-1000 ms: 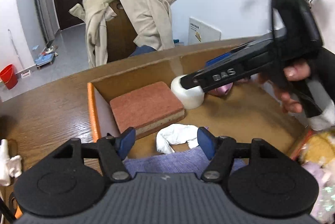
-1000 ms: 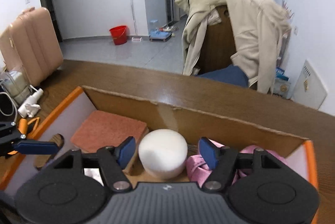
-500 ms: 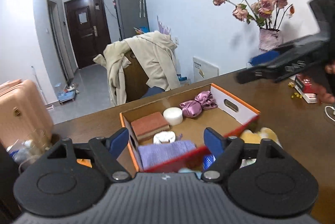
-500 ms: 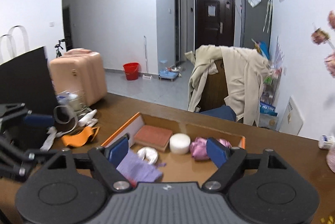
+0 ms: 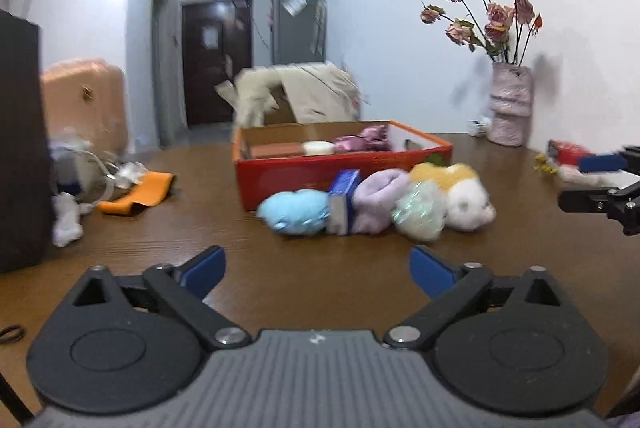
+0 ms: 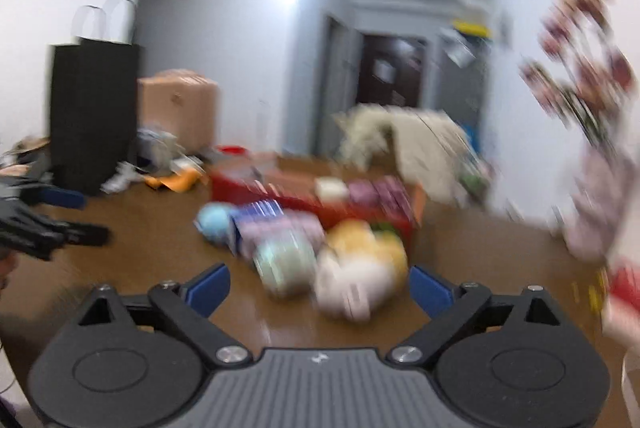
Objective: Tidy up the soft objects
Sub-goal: 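Move both tools back toward the pile of soft items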
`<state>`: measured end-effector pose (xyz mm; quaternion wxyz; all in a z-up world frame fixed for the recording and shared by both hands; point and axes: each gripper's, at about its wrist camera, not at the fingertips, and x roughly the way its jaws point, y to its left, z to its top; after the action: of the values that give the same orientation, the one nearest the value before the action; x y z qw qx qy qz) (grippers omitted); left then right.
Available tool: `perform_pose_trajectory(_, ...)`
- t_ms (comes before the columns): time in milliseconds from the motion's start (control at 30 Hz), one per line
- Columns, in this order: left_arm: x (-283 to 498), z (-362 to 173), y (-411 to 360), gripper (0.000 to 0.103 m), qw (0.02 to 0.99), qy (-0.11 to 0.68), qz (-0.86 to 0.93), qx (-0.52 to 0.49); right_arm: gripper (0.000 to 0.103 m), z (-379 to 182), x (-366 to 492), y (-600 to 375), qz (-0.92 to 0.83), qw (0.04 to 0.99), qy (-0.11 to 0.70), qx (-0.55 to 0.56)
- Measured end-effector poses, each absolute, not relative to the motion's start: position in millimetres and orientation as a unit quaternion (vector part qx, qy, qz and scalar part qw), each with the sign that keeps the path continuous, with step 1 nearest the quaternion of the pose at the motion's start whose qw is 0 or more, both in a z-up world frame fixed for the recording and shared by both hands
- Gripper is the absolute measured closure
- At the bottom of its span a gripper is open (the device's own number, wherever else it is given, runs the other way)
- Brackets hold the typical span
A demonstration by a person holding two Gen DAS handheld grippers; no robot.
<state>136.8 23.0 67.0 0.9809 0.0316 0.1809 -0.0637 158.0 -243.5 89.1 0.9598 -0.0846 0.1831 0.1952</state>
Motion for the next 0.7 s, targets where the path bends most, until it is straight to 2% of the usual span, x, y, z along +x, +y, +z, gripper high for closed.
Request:
perform_pose_trajectory(100,131.9,46.2,20.5,0.000,0.978,0.190,-0.063,0.064,0.007,61.6,151.1,-240.0,0.157,0.960,0.215,-0.091)
perform_pose_trajectory(267,133.9,41.9,34.3,0.000,0.978,0.198,-0.060,0.031,0.007,44.8,144.9,-228.1,0.177,0.955,0.230,-0.066)
perform_pose_trajectory(567,143.9,59.4,37.1,0.000,0.979,0.186,-0.072,0.024,0.007,55.2,152.2,-229.2,0.186,0.956,0.221,-0.052)
perform_pose_trajectory(700,180.5,69.5,31.7,0.000,0.974,0.198,-0.103,0.025,0.007,66.8,185.4,-227.3,0.192,0.954,0.224,-0.047)
